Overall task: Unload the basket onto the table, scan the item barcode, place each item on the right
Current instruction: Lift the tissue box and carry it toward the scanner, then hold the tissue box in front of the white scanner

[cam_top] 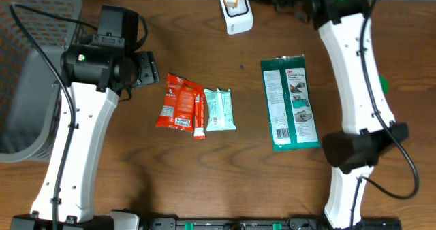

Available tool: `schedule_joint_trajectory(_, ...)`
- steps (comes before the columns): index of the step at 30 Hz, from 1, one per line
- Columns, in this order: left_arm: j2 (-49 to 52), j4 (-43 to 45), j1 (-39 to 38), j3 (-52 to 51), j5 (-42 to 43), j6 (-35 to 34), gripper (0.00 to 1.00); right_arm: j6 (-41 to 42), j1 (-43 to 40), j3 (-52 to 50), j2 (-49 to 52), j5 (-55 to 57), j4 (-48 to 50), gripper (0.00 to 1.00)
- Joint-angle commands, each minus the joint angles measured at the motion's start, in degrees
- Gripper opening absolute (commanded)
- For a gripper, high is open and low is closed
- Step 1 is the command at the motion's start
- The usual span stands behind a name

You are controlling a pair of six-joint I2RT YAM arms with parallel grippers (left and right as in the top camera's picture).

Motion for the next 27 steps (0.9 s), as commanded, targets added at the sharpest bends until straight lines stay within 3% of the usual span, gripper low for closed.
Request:
schedule_joint_trajectory(1,-0.1,-0.1,0.1,-0.3,-0.7,-0.8,0.78,10.6,-3.2,0.9,6.2,-6.1,6.5,0.01)
schedule_joint_trajectory(8,-0.1,-0.1,0.1,-0.3,-0.7,-0.8,0.78,22.5,-6.6,0.9,18.6,-7.9,27.4,0.01)
schedule_joint_trajectory(15,-0.1,-0.1,0.1,-0.3,-0.7,-0.8,0.78,29.9,-7.4,0.9,28.9,-7.9,39.3,0.01)
schedule_joint_trajectory(27,-0.1,-0.1,0.1,-0.3,-0.7,-0.8,0.78,32.4,-6.8,0.9,34.9,-7.9,42.6,0.01)
